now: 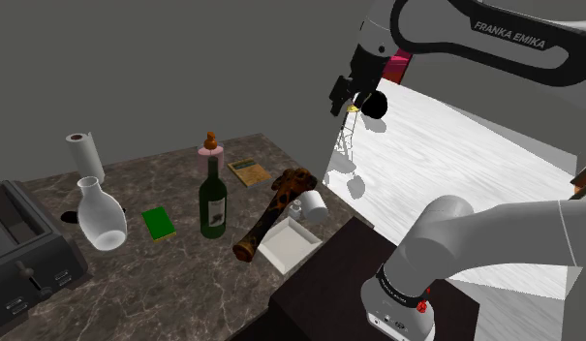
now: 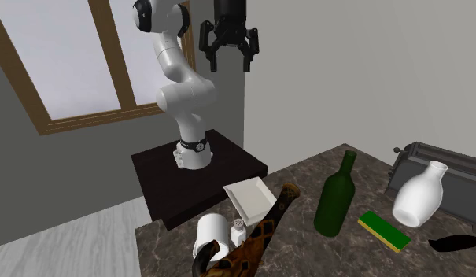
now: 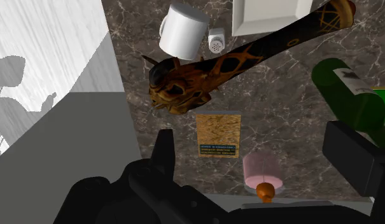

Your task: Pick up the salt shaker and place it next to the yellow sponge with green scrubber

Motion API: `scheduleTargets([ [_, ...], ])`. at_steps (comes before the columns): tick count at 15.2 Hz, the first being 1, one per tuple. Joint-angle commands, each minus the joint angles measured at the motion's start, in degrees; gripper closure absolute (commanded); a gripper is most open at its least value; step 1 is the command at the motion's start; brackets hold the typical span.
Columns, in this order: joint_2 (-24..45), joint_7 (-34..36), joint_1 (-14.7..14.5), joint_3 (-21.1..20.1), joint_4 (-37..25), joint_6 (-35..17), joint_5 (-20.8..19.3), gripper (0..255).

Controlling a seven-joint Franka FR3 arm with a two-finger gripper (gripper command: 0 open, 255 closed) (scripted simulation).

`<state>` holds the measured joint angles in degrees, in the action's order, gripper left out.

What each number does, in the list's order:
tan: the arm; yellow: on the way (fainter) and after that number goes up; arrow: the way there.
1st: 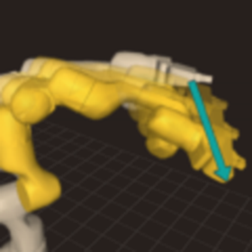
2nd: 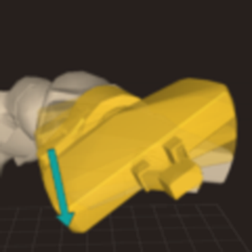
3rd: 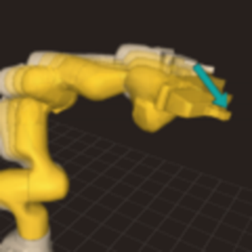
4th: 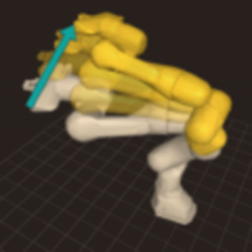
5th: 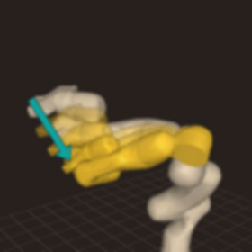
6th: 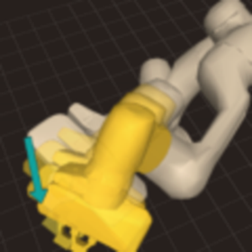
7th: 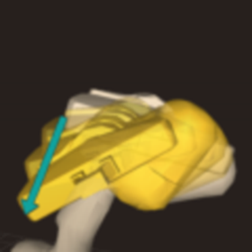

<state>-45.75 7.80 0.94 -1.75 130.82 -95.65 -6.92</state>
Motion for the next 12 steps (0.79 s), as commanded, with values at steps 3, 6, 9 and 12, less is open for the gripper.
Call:
scheduleTargets([
  [3,0.77,-0.11,0.00,0.42,3.11,-3.20,-0.20,0],
  [6,2.45,-0.27,0.06,1.03,7.37,-8.11,-0.55,0],
  [9,4.79,-0.40,0.19,1.64,11.14,-13.21,-0.96,0],
  [12,7.86,-0.51,0.38,2.23,14.38,-18.49,-1.43,0],
])
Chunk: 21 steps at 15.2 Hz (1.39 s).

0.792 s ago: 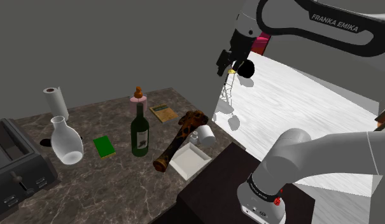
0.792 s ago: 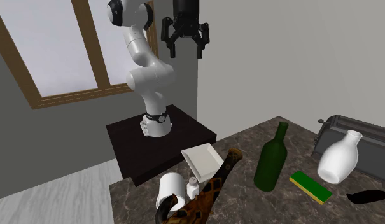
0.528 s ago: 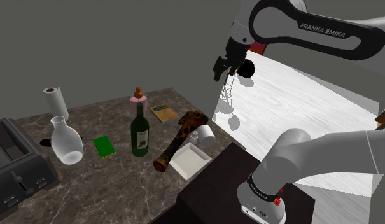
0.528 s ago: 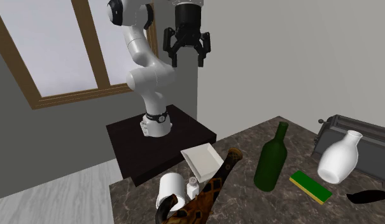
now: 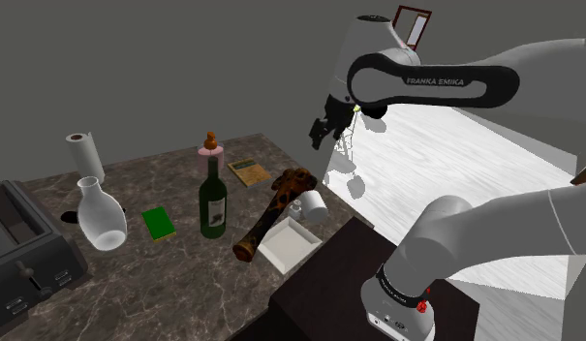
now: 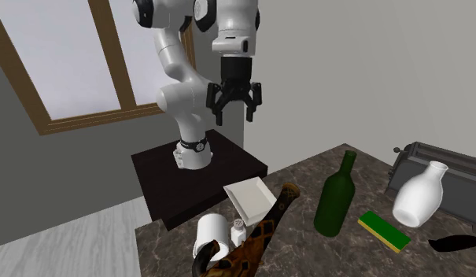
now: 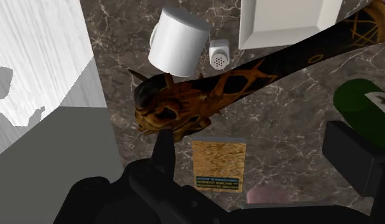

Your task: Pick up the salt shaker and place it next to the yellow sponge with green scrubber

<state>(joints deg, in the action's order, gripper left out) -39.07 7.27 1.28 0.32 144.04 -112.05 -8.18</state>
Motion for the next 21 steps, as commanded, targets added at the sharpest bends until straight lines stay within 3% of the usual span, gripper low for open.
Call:
scheduleTargets([
  [1,2.37,0.00,0.12,0.36,2.11,-3.89,-0.34,0],
  [11,18.85,0.12,1.26,1.96,7.91,-22.75,-2.51,0],
  [21,41.87,1.69,2.77,2.96,6.11,-40.52,-6.10,0],
])
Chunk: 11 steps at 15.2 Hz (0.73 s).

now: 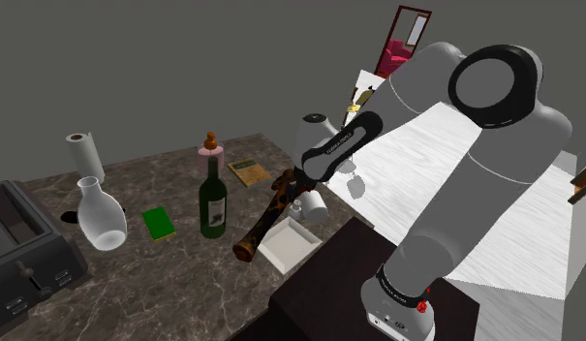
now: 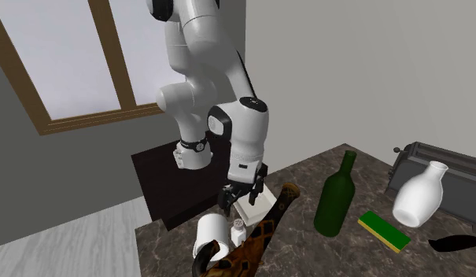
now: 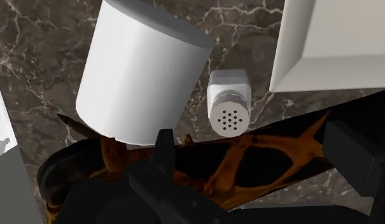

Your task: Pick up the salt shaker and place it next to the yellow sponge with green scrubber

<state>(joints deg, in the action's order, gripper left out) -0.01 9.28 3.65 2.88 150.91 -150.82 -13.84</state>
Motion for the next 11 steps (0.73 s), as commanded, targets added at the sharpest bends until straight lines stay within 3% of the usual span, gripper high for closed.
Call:
scheduleTargets([
  [1,3.62,-0.24,0.44,0.44,-0.95,-2.27,-0.60,0],
  [8,10.48,1.66,0.64,1.45,-1.48,-8.61,-3.17,0],
  [11,10.48,1.65,0.62,1.47,-1.48,-8.62,-3.16,0],
])
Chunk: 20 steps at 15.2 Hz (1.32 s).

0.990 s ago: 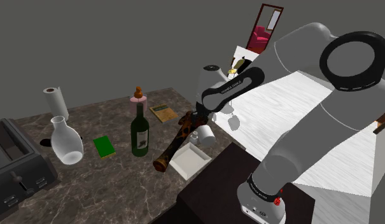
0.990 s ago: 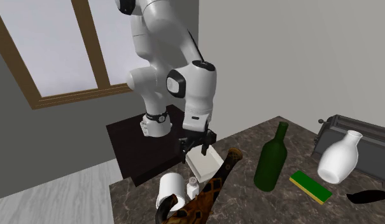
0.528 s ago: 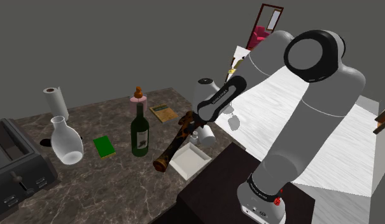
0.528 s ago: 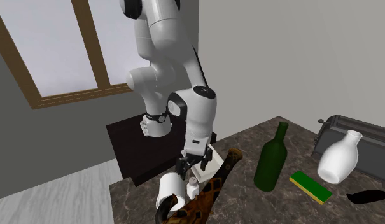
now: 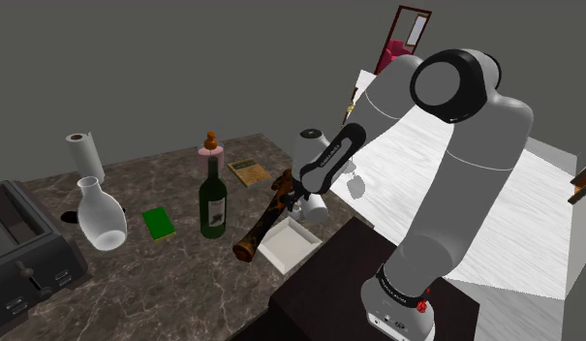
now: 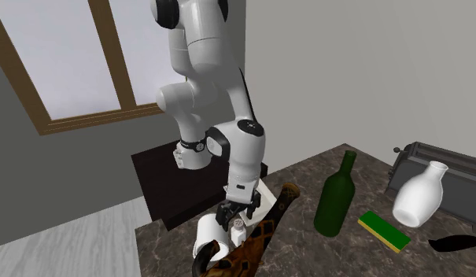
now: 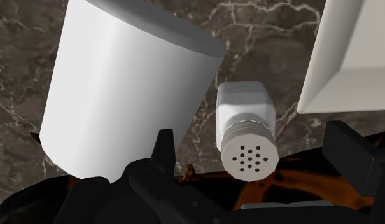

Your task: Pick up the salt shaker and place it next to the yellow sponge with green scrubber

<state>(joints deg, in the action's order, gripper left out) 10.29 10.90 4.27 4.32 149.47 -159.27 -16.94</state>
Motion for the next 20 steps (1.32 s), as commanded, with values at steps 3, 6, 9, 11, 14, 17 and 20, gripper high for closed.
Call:
scheduleTargets([
  [3,0.17,0.04,0.00,0.03,-0.04,-0.16,-0.06,0],
  [6,0.16,0.03,0.00,0.03,-0.04,-0.14,-0.05,255],
  [9,0.16,0.03,0.00,0.03,-0.04,-0.15,-0.05,255],
  [11,0.16,0.01,0.01,0.03,-0.04,-0.15,-0.05,255],
  [14,0.14,0.01,0.01,0.03,-0.04,-0.12,-0.04,255],
  [17,-1.69,-0.67,0.15,-0.28,0.19,1.47,0.66,255],
  [20,-4.43,-1.67,0.28,-0.64,0.41,3.96,1.68,255],
])
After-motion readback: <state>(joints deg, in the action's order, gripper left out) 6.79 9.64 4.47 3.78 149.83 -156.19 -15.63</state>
